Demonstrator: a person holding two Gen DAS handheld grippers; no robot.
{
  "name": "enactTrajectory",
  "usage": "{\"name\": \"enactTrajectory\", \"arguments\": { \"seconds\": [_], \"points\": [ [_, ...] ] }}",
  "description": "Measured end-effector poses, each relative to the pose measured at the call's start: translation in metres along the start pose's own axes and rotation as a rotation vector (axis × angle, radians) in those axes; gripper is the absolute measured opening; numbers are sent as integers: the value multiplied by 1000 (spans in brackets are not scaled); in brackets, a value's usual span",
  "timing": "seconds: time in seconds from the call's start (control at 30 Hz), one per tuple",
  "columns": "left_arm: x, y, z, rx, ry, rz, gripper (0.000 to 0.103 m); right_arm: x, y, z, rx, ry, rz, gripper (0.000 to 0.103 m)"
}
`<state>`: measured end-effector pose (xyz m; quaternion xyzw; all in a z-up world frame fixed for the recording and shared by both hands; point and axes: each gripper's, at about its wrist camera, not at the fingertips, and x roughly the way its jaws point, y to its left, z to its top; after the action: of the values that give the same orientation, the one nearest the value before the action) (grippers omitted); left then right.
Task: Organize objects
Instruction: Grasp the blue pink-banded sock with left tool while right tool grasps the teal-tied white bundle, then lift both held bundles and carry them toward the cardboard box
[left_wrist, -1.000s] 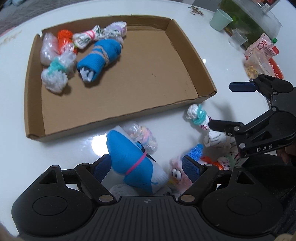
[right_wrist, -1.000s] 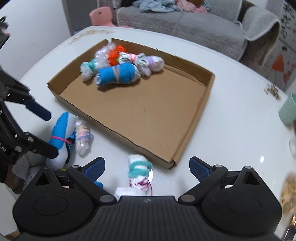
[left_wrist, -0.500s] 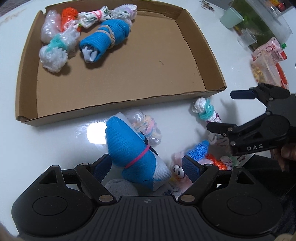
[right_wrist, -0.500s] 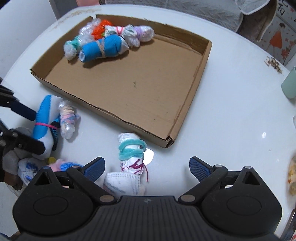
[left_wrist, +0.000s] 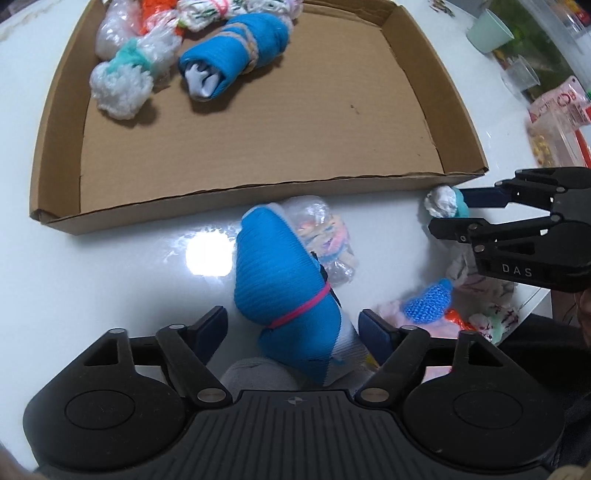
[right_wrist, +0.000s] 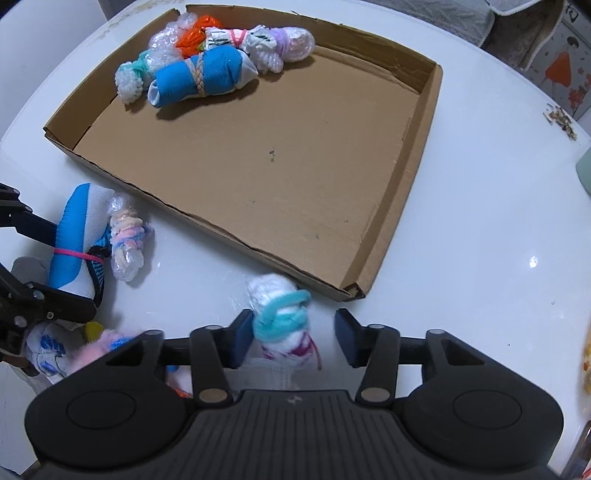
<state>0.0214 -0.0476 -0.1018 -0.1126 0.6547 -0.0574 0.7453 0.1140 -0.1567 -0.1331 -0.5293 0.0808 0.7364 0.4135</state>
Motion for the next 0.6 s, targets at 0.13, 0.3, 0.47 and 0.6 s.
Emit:
{"name": "enactTrajectory", "arguments": {
  "seconds": [0.13,0.3,0.47,0.6],
  "points": [
    [-3,5,1,-21,0,-13,61,-2,3,-1,1,1,5,29],
    [-5,11,2,-41,-3,-13,58,-6,3,-2,31,4,-2,28],
    [-9,9,4,-39,-8,-11,56,-10,4,4,45,-6,2,28],
    [-14,11,5,-50,-17,-11,55,-12,2,6,79,-13,4,28]
  ]
}}
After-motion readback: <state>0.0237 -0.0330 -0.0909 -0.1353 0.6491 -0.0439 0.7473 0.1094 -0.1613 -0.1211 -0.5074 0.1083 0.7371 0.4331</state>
